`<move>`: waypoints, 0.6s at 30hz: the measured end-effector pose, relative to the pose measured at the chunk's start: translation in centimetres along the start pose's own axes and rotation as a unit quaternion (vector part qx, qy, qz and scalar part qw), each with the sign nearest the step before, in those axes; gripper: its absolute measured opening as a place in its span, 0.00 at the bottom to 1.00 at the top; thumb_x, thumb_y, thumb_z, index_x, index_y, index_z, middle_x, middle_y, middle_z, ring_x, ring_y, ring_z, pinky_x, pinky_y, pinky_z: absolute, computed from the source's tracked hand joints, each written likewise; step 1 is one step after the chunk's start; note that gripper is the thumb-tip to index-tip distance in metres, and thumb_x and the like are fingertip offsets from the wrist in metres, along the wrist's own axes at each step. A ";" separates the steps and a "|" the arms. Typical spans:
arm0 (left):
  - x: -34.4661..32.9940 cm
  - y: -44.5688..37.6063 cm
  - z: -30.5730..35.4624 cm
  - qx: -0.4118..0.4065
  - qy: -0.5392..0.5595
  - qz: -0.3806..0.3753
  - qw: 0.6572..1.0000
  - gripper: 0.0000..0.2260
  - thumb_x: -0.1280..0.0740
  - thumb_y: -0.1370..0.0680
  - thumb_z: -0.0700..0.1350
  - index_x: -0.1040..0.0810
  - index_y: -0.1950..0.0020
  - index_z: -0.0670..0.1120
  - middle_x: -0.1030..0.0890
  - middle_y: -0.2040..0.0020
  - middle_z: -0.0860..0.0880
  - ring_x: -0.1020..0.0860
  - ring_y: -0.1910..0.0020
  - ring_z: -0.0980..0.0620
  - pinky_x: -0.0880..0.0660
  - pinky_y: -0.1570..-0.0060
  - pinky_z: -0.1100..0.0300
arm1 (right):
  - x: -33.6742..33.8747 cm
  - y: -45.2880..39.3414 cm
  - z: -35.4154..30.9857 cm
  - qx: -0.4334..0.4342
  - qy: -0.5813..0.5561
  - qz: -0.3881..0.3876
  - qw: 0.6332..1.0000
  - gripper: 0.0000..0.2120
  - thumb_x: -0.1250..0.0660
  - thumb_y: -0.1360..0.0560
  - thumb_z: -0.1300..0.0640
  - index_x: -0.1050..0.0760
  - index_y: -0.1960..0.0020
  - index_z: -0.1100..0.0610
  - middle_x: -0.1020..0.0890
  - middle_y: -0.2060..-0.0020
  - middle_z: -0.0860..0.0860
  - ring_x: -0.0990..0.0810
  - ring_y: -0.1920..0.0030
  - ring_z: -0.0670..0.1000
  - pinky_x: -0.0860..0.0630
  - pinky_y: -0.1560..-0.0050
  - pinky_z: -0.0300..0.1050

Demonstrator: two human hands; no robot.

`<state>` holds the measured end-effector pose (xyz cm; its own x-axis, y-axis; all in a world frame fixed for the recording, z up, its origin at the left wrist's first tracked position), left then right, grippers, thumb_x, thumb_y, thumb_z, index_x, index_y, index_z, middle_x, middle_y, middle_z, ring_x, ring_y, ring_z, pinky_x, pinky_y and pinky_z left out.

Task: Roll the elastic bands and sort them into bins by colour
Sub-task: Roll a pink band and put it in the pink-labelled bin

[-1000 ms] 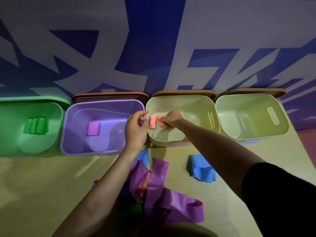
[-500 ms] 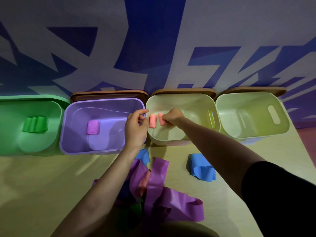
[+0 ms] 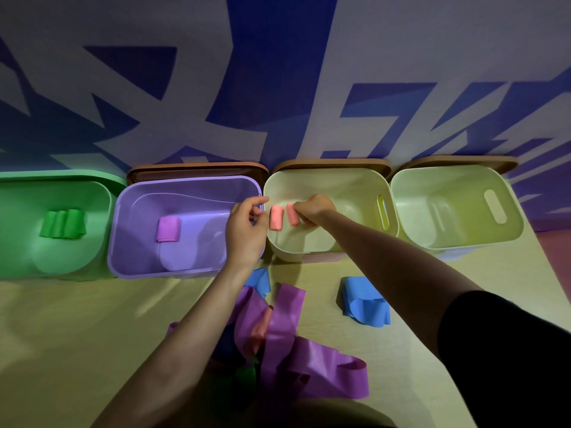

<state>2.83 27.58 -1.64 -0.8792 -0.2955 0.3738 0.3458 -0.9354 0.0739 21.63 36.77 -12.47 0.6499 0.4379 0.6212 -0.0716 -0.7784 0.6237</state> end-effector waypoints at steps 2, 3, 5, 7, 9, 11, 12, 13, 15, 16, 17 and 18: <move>0.0 0.0 0.0 -0.001 -0.001 -0.001 1.000 0.13 0.36 0.24 0.35 0.20 0.44 0.49 0.26 0.54 0.46 0.27 0.61 0.57 0.32 0.59 0.73 | 0.0 0.0 0.0 -0.003 0.002 -0.004 1.000 0.14 0.35 0.27 0.45 0.25 0.56 0.57 0.22 0.61 0.53 0.23 0.60 0.52 0.33 0.70 0.39; 0.0 0.0 0.0 -0.001 -0.002 -0.001 1.000 0.13 0.36 0.24 0.35 0.20 0.44 0.49 0.26 0.54 0.46 0.27 0.61 0.58 0.32 0.59 0.73 | 0.0 0.0 -0.1 -0.003 0.006 -0.005 1.000 0.14 0.35 0.27 0.45 0.25 0.55 0.57 0.22 0.61 0.53 0.23 0.60 0.52 0.33 0.68 0.39; 0.0 0.0 0.1 -0.001 -0.007 -0.001 1.000 0.13 0.36 0.24 0.35 0.20 0.44 0.48 0.26 0.54 0.46 0.27 0.61 0.58 0.32 0.59 0.73 | 0.0 0.1 -0.1 -0.002 0.013 -0.005 1.000 0.14 0.36 0.26 0.45 0.25 0.55 0.57 0.22 0.60 0.54 0.23 0.59 0.53 0.31 0.63 0.41; 0.1 0.1 0.2 -0.003 -0.011 0.002 1.000 0.13 0.36 0.24 0.35 0.20 0.44 0.48 0.26 0.53 0.46 0.27 0.61 0.57 0.32 0.59 0.73 | 0.2 0.1 -0.1 -0.003 0.011 -0.003 1.000 0.12 0.37 0.27 0.47 0.26 0.60 0.56 0.22 0.60 0.54 0.23 0.59 0.54 0.29 0.60 0.43; 0.2 0.2 0.4 -0.005 -0.022 0.007 1.000 0.13 0.37 0.24 0.35 0.20 0.43 0.48 0.26 0.52 0.47 0.27 0.61 0.57 0.31 0.58 0.71 | 0.8 0.4 -0.3 -0.001 0.009 -0.002 1.000 0.12 0.38 0.27 0.49 0.27 0.65 0.55 0.21 0.62 0.55 0.22 0.60 0.55 0.26 0.58 0.45; 0.3 0.3 0.8 -0.009 -0.033 0.011 0.999 0.13 0.37 0.24 0.35 0.20 0.43 0.47 0.26 0.52 0.48 0.27 0.61 0.57 0.31 0.59 0.72 | 1.4 1.1 -0.6 0.006 -0.007 -0.004 1.000 0.12 0.38 0.26 0.52 0.25 0.65 0.57 0.20 0.63 0.56 0.21 0.62 0.54 0.22 0.55 0.47; 0.4 0.3 1.0 -0.010 -0.036 0.013 0.999 0.13 0.37 0.24 0.36 0.20 0.43 0.47 0.26 0.52 0.47 0.27 0.61 0.57 0.32 0.60 0.73 | 1.8 1.6 -0.8 0.012 -0.014 -0.009 1.000 0.13 0.38 0.25 0.52 0.24 0.63 0.58 0.20 0.63 0.56 0.21 0.63 0.54 0.21 0.54 0.47; 0.5 0.4 1.3 -0.009 -0.038 0.015 0.999 0.12 0.36 0.23 0.36 0.20 0.43 0.47 0.26 0.52 0.47 0.27 0.61 0.58 0.33 0.61 0.74 | 2.2 2.2 -0.9 0.020 -0.018 -0.016 1.000 0.13 0.38 0.24 0.53 0.24 0.62 0.59 0.19 0.63 0.56 0.21 0.64 0.53 0.21 0.55 0.46; 0.8 0.6 2.3 -0.009 -0.042 0.017 0.999 0.12 0.36 0.23 0.37 0.20 0.43 0.47 0.27 0.52 0.48 0.27 0.61 0.58 0.33 0.62 0.75 | 3.2 3.7 -1.3 0.039 -0.031 -0.030 0.998 0.12 0.38 0.22 0.54 0.23 0.58 0.61 0.20 0.63 0.54 0.23 0.65 0.50 0.23 0.61 0.43; 1.0 0.9 2.9 -0.013 -0.042 0.019 0.999 0.12 0.37 0.23 0.37 0.21 0.43 0.47 0.27 0.52 0.48 0.27 0.61 0.59 0.34 0.62 0.76 | 4.1 4.6 -1.5 0.052 -0.049 -0.026 0.997 0.12 0.38 0.22 0.54 0.23 0.54 0.62 0.20 0.63 0.53 0.24 0.66 0.49 0.25 0.64 0.41; 1.3 1.1 3.7 -0.019 -0.042 0.022 0.999 0.11 0.37 0.23 0.37 0.21 0.43 0.47 0.27 0.52 0.49 0.27 0.61 0.58 0.34 0.62 0.77 | 5.3 5.5 -1.7 0.065 -0.074 -0.010 0.995 0.12 0.38 0.22 0.53 0.22 0.51 0.62 0.21 0.63 0.52 0.26 0.66 0.48 0.28 0.66 0.40; 1.5 1.5 4.4 -0.025 -0.042 0.024 0.999 0.11 0.37 0.23 0.37 0.21 0.43 0.47 0.27 0.52 0.50 0.27 0.61 0.58 0.34 0.62 0.78 | 6.7 6.5 -1.9 0.076 -0.099 0.014 0.992 0.12 0.38 0.21 0.53 0.22 0.49 0.62 0.22 0.63 0.52 0.28 0.67 0.48 0.30 0.67 0.39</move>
<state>3.44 26.62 3.07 -0.8306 -0.3253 0.4520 0.3688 -0.9295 0.0086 24.03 35.52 -3.39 0.7859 0.3304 0.5227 0.0141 -0.8547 0.5190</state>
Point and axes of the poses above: each hand's wrist, its own y-axis away from the middle knuckle, its own x-axis out of the back of the hand, z = x × y, the point moved 9 cm from there along -y, towards the middle knuckle
